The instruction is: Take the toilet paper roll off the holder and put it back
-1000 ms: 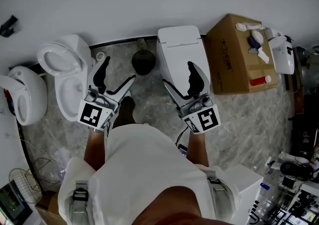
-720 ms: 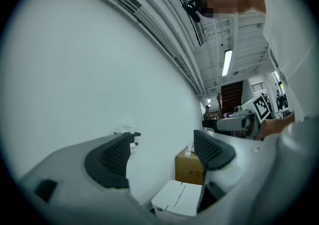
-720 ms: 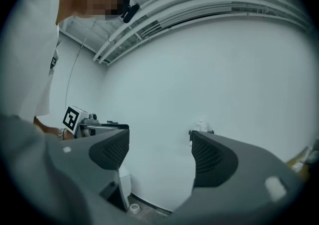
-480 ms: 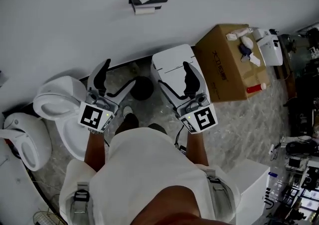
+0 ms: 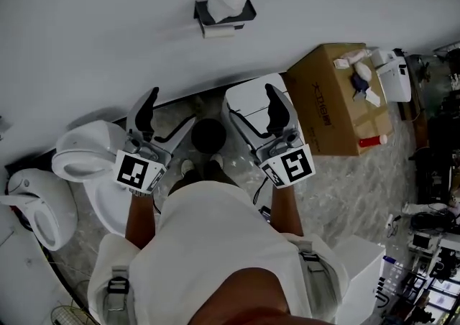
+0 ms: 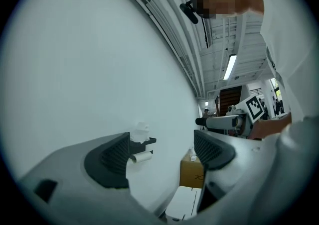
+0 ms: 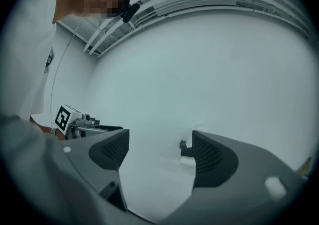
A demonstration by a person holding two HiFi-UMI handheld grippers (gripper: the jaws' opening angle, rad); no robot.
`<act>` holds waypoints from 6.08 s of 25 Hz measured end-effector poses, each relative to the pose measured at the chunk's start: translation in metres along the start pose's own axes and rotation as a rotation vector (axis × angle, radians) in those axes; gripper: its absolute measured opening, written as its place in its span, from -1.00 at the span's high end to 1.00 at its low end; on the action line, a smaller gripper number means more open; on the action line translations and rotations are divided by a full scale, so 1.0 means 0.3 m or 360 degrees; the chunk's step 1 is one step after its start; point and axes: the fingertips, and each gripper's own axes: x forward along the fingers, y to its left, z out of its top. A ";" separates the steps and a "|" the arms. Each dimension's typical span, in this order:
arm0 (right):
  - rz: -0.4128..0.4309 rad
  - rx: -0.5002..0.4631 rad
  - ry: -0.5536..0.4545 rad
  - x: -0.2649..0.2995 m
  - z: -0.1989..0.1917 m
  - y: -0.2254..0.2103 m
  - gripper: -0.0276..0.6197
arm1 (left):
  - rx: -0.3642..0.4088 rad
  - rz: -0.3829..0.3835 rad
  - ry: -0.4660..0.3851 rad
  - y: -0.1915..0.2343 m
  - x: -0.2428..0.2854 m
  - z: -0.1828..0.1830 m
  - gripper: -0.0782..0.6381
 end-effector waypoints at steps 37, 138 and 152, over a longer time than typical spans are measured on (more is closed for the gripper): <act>-0.0016 -0.0236 0.0388 0.934 -0.235 -0.664 -0.47 | 0.0012 0.0112 0.0168 0.317 0.637 -0.202 -0.31; -0.0140 -0.0335 0.0497 0.902 -0.261 -0.661 -0.11 | -0.0109 0.0088 0.0277 0.139 0.384 -0.250 -0.30; -0.0140 -0.0272 0.0340 0.778 -0.160 -0.643 -0.50 | -0.0067 0.0086 0.0228 0.111 0.374 -0.198 -0.30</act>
